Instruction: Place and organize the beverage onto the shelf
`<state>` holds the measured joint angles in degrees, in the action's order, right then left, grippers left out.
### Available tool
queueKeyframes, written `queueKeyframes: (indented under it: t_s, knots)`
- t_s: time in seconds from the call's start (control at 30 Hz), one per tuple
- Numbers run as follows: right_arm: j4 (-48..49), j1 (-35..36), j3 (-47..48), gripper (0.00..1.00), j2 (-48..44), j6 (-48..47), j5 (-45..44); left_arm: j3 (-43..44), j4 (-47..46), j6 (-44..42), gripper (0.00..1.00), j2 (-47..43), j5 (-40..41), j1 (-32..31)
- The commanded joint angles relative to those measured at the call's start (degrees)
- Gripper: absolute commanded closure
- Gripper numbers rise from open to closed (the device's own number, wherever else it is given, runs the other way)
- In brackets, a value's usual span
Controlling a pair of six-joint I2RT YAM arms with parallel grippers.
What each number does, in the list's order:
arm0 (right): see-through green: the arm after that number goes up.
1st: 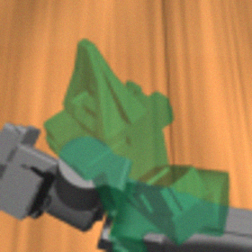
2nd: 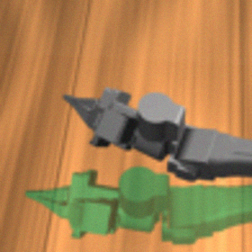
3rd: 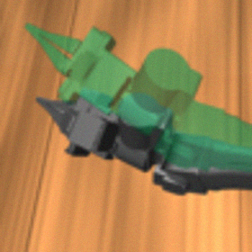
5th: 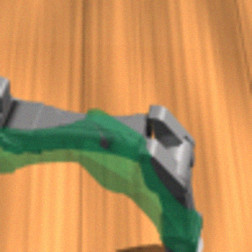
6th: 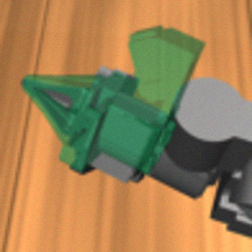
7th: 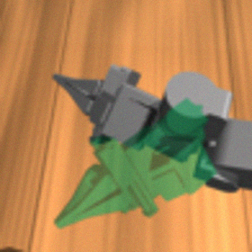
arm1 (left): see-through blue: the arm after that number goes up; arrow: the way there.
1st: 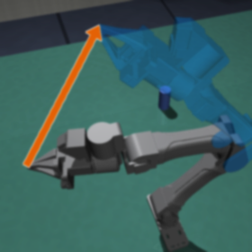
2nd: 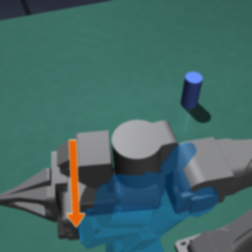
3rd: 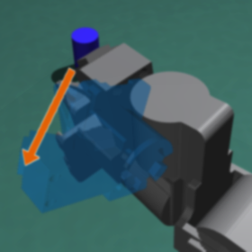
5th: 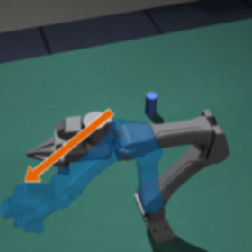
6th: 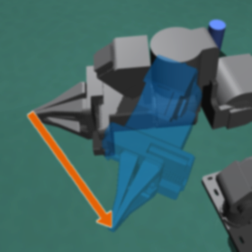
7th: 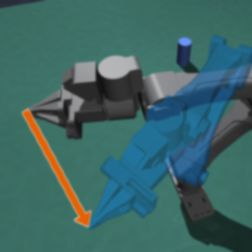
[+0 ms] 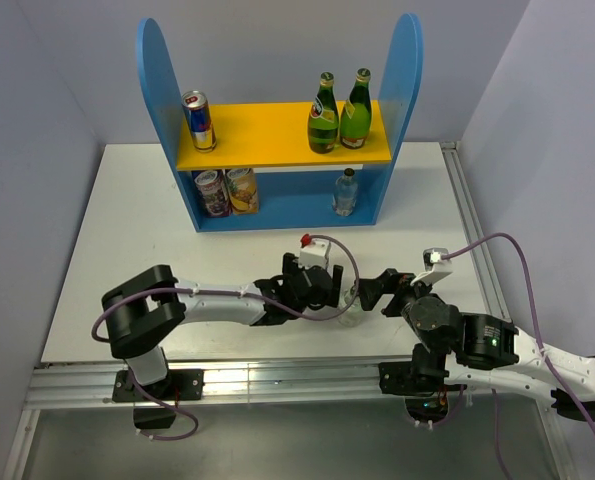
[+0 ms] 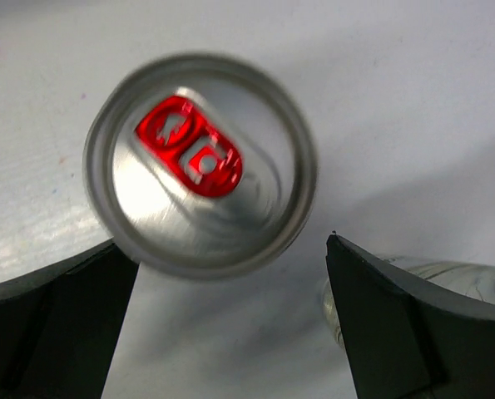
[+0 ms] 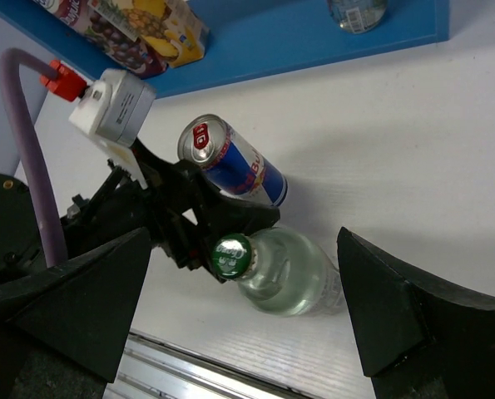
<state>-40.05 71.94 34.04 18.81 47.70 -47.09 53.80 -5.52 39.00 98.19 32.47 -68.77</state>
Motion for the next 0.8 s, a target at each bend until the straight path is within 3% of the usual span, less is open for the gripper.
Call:
queueKeyframes:
  t_s: [0.0, 0.33, 0.4, 0.43, 0.5, 0.53, 0.6, 0.63, 0.7, 0.77]
  knots:
    - [0.68, 0.74, -0.55, 0.0, -0.88, 0.37, -1.07, 4.03, -2.56, -3.05, 0.01, 1.38, 1.63, 1.62]
    - [0.77, 1.01, -0.56, 0.0, -1.05, 0.37, -1.16, 9.22, -3.35, -6.92, 0.03, 6.13, 1.19, 6.45]
    - [0.77, 1.01, -0.56, 0.0, -1.05, 0.46, -1.25, 9.22, -3.97, -7.71, 0.16, 6.4, 0.58, 6.63]
    - [0.68, 0.92, -0.56, 0.0, -1.05, 0.37, -1.34, 9.56, -3.63, -7.54, 0.31, 6.4, 0.75, 6.81]
    - [0.68, 0.92, -0.56, 0.0, -1.14, 0.46, -1.42, 9.57, -3.27, -7.1, 0.46, 6.22, 0.58, 6.72]
    - [0.68, 0.92, -0.56, 0.0, -1.05, 0.46, -1.42, 9.13, -3.1, -6.84, 0.6, 5.87, 0.58, 6.72]
    - [0.68, 1.01, -0.64, 0.0, -1.14, 0.64, -1.42, 8.34, -3.18, -6.13, 0.75, 4.29, 0.84, 6.72]
    - [0.68, 1.01, -0.64, 0.0, -1.05, 0.64, -1.42, 7.55, -3.01, -6.05, 0.91, 3.51, 1.1, 6.64]
    - [0.5, 1.01, -0.64, 0.0, -1.05, 0.72, -1.43, 7.28, -1.52, -5.87, 0.99, 0.69, 2.42, 6.63]
    - [0.5, 1.01, -0.56, 0.0, -1.05, 0.72, -1.6, 8.24, 1.54, -7.0, 1.0, -2.2, 3.47, 6.63]
